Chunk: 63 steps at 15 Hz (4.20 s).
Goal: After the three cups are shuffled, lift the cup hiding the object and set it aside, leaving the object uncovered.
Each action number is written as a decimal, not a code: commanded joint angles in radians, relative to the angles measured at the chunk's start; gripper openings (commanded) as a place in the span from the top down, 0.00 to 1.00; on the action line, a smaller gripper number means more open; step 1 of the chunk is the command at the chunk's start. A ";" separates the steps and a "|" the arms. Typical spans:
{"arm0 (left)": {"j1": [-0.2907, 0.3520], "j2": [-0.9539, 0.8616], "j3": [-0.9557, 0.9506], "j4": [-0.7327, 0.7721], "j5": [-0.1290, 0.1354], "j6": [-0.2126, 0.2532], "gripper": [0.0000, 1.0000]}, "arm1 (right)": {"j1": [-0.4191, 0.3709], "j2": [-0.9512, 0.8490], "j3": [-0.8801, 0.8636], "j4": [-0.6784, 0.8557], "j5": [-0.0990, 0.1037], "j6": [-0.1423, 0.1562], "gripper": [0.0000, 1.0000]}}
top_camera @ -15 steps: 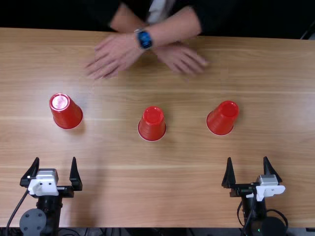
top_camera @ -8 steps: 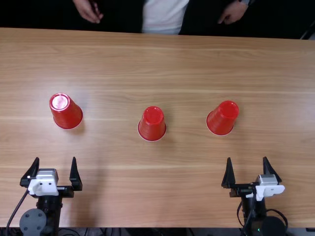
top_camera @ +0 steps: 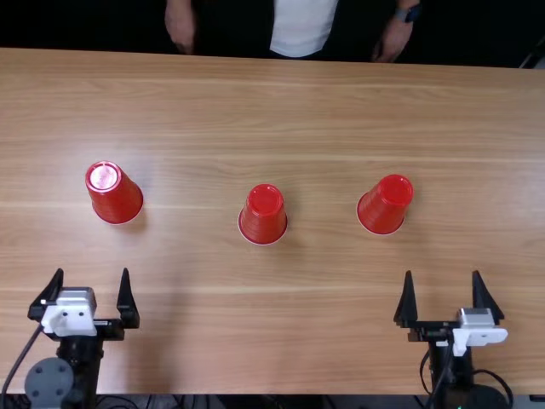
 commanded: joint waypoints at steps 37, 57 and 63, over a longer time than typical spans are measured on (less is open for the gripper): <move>-0.006 1.201 1.398 -1.260 -0.021 0.007 0.00 | 0.022 1.480 1.390 -1.103 -0.035 0.018 0.00; -0.018 1.204 1.392 -1.260 -0.023 0.007 0.00 | 0.042 1.901 1.402 -0.917 -0.041 0.016 0.00; -0.018 1.201 1.392 -1.260 -0.023 0.007 0.00 | 0.077 1.905 1.391 -0.917 -0.076 0.014 0.67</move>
